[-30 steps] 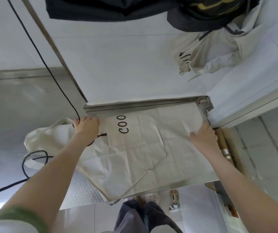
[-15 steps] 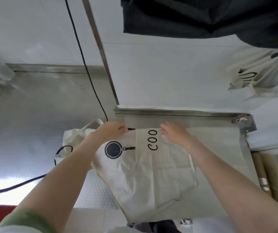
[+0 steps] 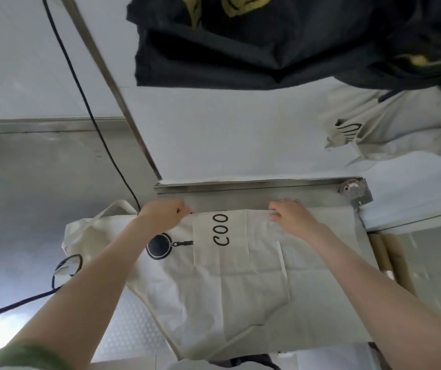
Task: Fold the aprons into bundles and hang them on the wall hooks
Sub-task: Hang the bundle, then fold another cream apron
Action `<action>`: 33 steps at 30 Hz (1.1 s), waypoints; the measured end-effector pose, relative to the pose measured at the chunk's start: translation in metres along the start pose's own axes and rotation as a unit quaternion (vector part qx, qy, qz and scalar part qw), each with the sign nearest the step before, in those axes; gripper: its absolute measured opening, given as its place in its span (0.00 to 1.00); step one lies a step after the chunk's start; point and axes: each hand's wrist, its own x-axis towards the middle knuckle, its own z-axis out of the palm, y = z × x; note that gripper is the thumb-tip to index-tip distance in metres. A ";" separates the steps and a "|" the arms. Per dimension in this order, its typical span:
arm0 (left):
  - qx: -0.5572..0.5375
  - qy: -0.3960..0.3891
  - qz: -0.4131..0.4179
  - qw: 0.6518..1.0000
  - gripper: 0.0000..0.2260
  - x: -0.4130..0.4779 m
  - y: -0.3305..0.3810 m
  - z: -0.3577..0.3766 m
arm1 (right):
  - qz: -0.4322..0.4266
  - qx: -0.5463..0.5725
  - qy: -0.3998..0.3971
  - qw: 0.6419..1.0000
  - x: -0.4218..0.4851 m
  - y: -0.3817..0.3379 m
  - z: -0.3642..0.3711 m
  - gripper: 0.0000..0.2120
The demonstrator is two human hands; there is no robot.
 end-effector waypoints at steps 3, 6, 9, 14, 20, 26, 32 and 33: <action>-0.018 0.001 0.091 0.996 0.17 0.010 0.045 0.006 | -0.003 0.079 0.023 0.997 -0.012 0.009 0.001 0.04; -0.035 -0.045 0.138 0.989 0.14 0.018 0.081 0.015 | -0.005 0.097 0.043 0.994 -0.019 0.014 0.002 0.10; 0.034 -0.059 0.174 0.982 0.12 0.025 0.094 0.016 | 0.053 0.006 0.090 0.995 -0.029 0.031 0.005 0.14; 0.096 -0.123 0.132 0.979 0.11 0.027 0.087 0.013 | 0.184 -0.038 0.137 0.973 -0.059 0.060 0.018 0.19; -0.023 -0.157 0.109 0.981 0.16 0.025 0.108 0.015 | 0.324 0.125 0.000 0.938 -0.109 0.069 0.049 0.24; -0.009 -0.249 0.156 0.956 0.15 0.011 0.134 0.000 | 0.464 0.244 0.062 0.849 -0.150 0.075 0.049 0.40; -0.058 -0.232 0.183 0.954 0.08 -0.010 0.131 -0.018 | 0.384 0.523 0.023 0.760 -0.183 0.069 0.044 0.03; -0.084 -0.231 0.187 0.951 0.09 -0.018 0.131 -0.025 | 0.353 0.549 0.022 0.757 -0.187 0.067 0.042 0.04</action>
